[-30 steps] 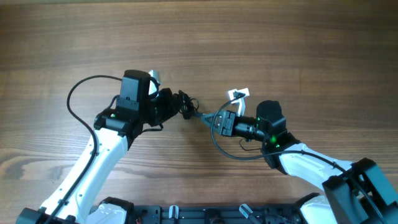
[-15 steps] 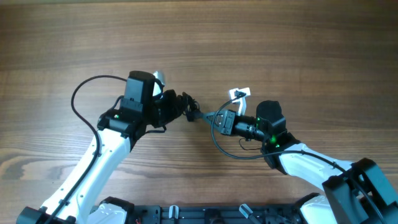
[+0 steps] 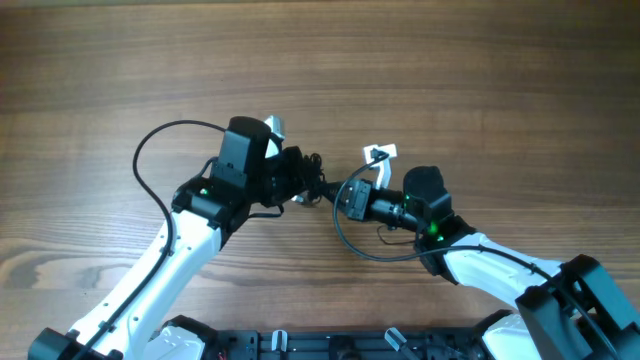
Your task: Untangle cables
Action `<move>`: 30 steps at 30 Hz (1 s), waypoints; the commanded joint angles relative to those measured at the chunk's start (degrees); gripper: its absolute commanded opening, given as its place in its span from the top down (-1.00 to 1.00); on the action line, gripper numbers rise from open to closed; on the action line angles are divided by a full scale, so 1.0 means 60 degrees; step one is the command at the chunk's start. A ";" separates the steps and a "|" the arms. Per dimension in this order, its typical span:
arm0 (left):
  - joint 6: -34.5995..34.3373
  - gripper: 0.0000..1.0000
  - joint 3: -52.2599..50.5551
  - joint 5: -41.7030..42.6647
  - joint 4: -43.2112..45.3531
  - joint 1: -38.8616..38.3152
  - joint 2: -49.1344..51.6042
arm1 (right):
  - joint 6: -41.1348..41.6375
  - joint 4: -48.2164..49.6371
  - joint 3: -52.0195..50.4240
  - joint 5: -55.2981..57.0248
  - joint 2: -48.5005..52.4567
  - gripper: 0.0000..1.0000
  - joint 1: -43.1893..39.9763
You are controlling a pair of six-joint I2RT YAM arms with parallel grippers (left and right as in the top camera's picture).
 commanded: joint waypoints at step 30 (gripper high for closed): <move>-1.1438 0.92 0.0044 0.1927 -0.0080 0.2022 -0.0011 | 0.6426 -0.1020 0.0040 0.4827 0.0091 -0.80 0.1512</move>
